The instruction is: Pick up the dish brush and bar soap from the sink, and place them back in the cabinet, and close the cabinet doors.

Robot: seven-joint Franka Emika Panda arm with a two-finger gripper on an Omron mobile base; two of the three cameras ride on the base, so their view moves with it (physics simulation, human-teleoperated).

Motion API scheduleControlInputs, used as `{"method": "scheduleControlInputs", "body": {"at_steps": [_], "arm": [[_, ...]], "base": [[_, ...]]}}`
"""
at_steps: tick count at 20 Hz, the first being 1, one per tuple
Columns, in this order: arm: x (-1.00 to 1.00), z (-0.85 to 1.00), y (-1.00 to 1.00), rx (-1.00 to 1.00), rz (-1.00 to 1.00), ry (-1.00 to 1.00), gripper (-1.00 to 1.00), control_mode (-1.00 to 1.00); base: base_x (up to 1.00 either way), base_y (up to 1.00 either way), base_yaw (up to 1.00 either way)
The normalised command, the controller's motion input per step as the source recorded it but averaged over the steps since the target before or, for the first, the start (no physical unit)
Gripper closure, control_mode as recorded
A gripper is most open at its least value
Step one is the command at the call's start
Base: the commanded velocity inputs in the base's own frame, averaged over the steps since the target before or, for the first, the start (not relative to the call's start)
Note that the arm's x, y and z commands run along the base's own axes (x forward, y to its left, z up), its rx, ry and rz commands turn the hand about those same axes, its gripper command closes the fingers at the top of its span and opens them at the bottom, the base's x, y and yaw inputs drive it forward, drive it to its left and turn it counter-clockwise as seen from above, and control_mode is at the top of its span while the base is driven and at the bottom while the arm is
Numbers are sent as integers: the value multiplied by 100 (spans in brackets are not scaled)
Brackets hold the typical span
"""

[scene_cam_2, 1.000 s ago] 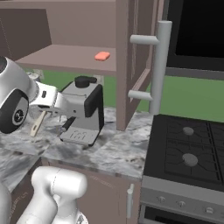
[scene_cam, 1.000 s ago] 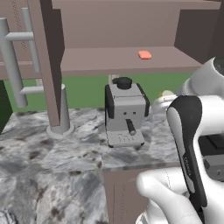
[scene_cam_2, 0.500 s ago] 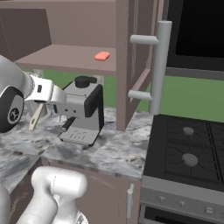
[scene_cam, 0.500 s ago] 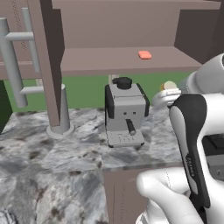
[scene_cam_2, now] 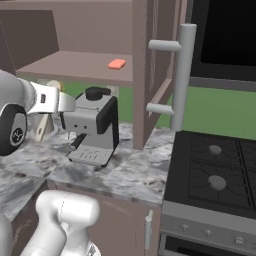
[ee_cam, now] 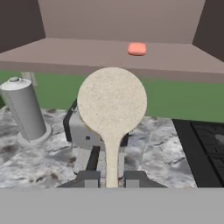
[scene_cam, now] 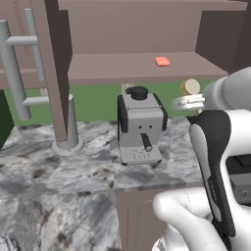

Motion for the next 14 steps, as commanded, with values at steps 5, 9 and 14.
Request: {"method": "scheduleControlInputs", "body": {"at_steps": [5, 9, 14], "arm": [[34, 39, 5, 0, 0, -1, 100, -100], [50, 30, 14, 0, 0, 0, 100, -100], [56, 15, 16, 0, 0, -1, 100, -100]], "base": [[0, 0, 0], [0, 0, 0], [0, 0, 0]]}}
